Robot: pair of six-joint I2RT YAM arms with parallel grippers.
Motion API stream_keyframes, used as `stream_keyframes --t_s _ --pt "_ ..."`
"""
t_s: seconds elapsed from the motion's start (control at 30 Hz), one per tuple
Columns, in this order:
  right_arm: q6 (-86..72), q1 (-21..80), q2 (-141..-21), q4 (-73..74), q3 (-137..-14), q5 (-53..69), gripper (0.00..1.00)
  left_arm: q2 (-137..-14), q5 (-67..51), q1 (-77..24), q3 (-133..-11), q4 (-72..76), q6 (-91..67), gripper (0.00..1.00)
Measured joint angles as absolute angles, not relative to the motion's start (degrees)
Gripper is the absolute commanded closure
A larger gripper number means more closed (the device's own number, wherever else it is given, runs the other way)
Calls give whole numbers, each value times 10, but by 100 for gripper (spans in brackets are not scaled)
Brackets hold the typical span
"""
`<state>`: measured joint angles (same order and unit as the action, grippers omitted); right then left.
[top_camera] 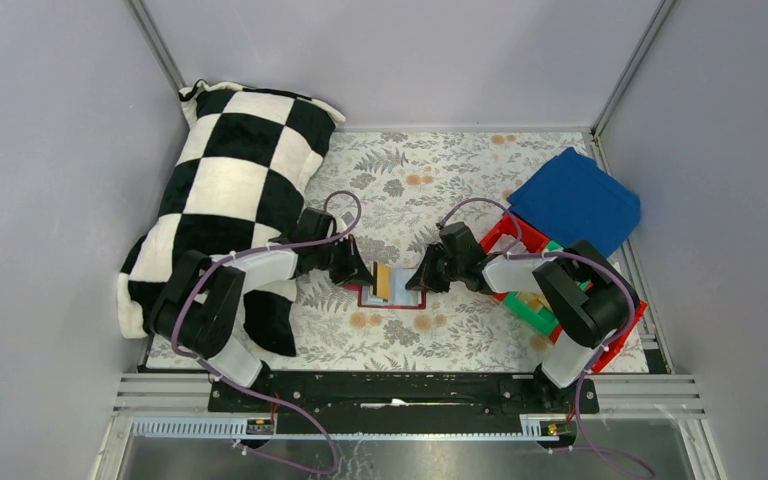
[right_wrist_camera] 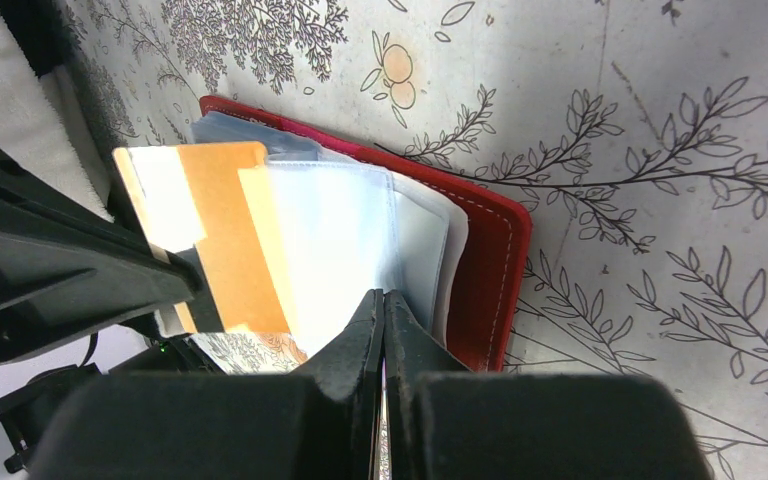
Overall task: Take the credit cards out of the card holder
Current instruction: Remove the credit card from the card holder.
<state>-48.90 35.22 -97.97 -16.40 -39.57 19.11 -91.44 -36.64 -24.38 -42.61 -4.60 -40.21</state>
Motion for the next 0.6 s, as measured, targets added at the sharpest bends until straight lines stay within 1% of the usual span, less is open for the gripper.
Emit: stream_keyframes --t_s 0.17,0.2,0.27,0.43,0.5,0.6 --pt "-489 353 -976 -162 -395 189 99 -884 -349 -230 -428 -87 -380 100" --pt "-487 353 -974 -158 -395 186 94 -875 -345 -227 -430 -102 -375 100" --pt "-476 354 -964 -141 -396 180 75 -854 -340 -223 -435 -125 -364 100" --pt "-424 355 -917 -60 -417 156 34 -800 -347 -220 -474 -159 -338 100" --pt "-405 354 -889 -36 -430 154 24 -788 -361 -220 -491 -162 -330 100" --pt "-395 350 -836 -33 -440 160 17 -782 -401 -219 -512 -161 -325 100"
